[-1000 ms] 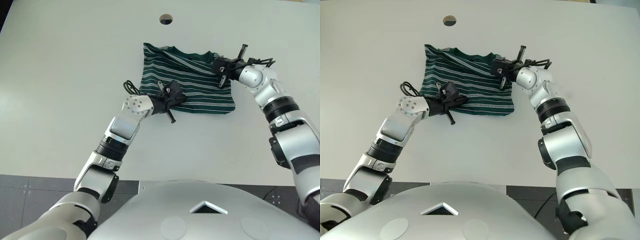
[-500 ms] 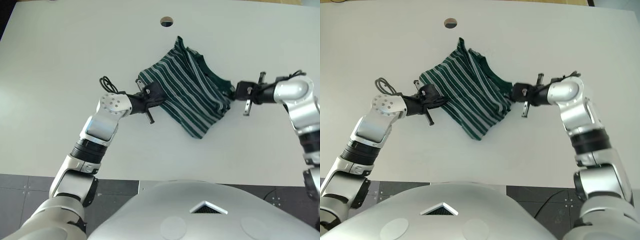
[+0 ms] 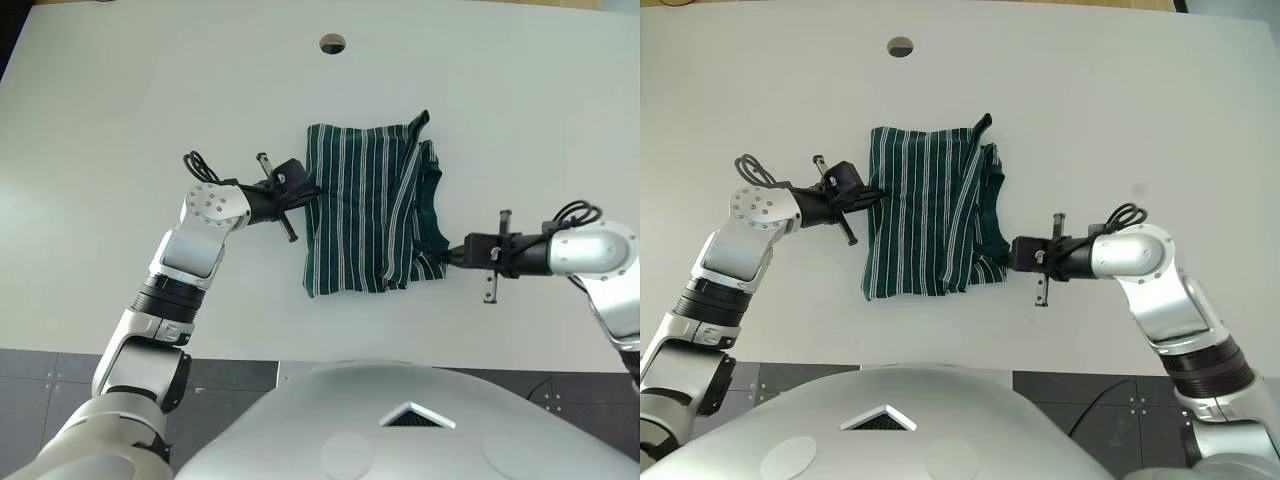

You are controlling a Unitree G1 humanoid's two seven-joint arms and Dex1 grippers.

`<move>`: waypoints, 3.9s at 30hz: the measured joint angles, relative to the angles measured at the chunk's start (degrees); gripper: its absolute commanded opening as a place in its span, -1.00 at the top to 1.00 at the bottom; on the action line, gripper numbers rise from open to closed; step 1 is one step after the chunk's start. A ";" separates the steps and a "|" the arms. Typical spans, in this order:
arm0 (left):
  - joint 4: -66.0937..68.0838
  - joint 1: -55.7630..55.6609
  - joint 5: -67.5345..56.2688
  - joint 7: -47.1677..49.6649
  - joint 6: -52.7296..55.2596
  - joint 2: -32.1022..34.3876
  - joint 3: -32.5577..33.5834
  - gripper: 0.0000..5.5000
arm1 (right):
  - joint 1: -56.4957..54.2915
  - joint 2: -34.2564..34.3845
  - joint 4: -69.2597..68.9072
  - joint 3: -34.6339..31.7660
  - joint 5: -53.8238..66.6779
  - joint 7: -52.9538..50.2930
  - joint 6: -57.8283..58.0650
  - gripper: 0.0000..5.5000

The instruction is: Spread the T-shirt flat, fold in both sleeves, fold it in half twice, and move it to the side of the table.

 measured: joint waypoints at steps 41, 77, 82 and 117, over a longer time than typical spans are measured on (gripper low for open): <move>0.68 -0.05 2.58 0.63 -2.48 -3.70 -1.12 0.96 | 0.71 -3.47 0.91 6.69 -2.65 0.94 -0.55 0.95; -5.99 19.24 35.41 14.08 -60.80 24.17 10.44 0.13 | 12.92 -14.65 9.65 -4.87 -31.34 -21.45 -56.18 -0.03; -11.58 22.48 31.97 10.07 -62.17 26.13 6.54 0.13 | 10.88 -9.98 7.52 -0.13 -33.00 -23.02 -59.20 -0.03; -12.26 17.05 14.17 -5.19 -54.56 22.92 -6.99 0.94 | 6.36 -2.71 10.16 10.27 -21.62 -18.09 -51.64 0.96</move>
